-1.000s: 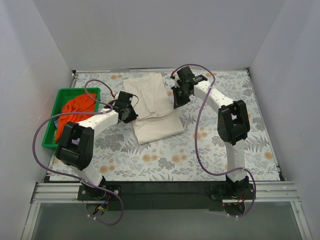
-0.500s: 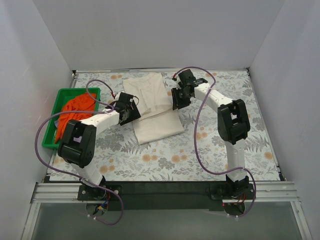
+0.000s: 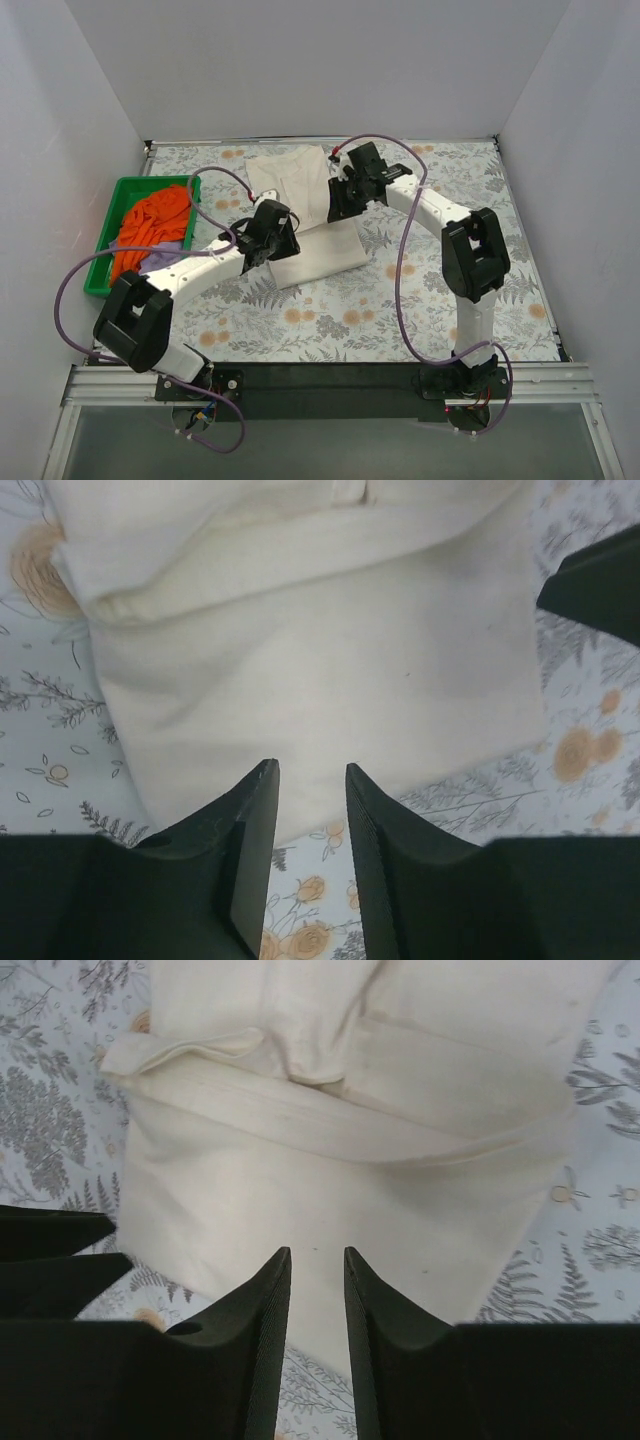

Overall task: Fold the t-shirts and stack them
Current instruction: Fold the tshirt

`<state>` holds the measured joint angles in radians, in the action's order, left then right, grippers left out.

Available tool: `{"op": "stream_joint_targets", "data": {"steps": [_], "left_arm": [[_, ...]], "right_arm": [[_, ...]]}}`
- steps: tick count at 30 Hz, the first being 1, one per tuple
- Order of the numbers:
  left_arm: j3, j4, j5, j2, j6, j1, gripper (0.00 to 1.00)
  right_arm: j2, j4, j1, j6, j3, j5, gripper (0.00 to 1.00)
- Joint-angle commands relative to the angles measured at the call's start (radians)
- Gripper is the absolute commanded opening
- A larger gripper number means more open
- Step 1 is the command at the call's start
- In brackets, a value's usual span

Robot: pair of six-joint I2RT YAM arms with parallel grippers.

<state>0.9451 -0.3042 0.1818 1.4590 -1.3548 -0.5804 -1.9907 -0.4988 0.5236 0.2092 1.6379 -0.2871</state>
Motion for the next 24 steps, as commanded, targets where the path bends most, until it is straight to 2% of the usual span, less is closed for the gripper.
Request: {"op": "stream_joint_targets", "data": {"steps": [1, 3, 8, 17, 21, 24], "left_arm": [[-0.046, -0.016, -0.028, 0.044, -0.043, -0.019, 0.32], [-0.058, -0.006, -0.034, 0.064, -0.044, -0.030, 0.28], [-0.075, 0.007, -0.036, 0.110, -0.038, -0.032, 0.25], [-0.088, 0.013, -0.047, 0.112, -0.038, -0.032, 0.25], [-0.062, 0.011, -0.041, 0.095, -0.026, -0.019, 0.26], [-0.017, 0.013, -0.051, 0.104, -0.010, 0.022, 0.27]], "right_arm": [[-0.029, 0.074, 0.023, 0.021, -0.016, -0.104, 0.29], [-0.069, 0.083, 0.024, 0.030, -0.003, -0.130, 0.27], [-0.161, 0.086, 0.023, 0.029, 0.066, -0.138, 0.25], [-0.307, 0.089, -0.034, 0.058, 0.270, -0.101, 0.26], [-0.327, 0.097, -0.074, 0.090, 0.332, -0.067, 0.33], [-0.297, 0.103, -0.102, 0.091, 0.326, -0.102, 0.40]]}}
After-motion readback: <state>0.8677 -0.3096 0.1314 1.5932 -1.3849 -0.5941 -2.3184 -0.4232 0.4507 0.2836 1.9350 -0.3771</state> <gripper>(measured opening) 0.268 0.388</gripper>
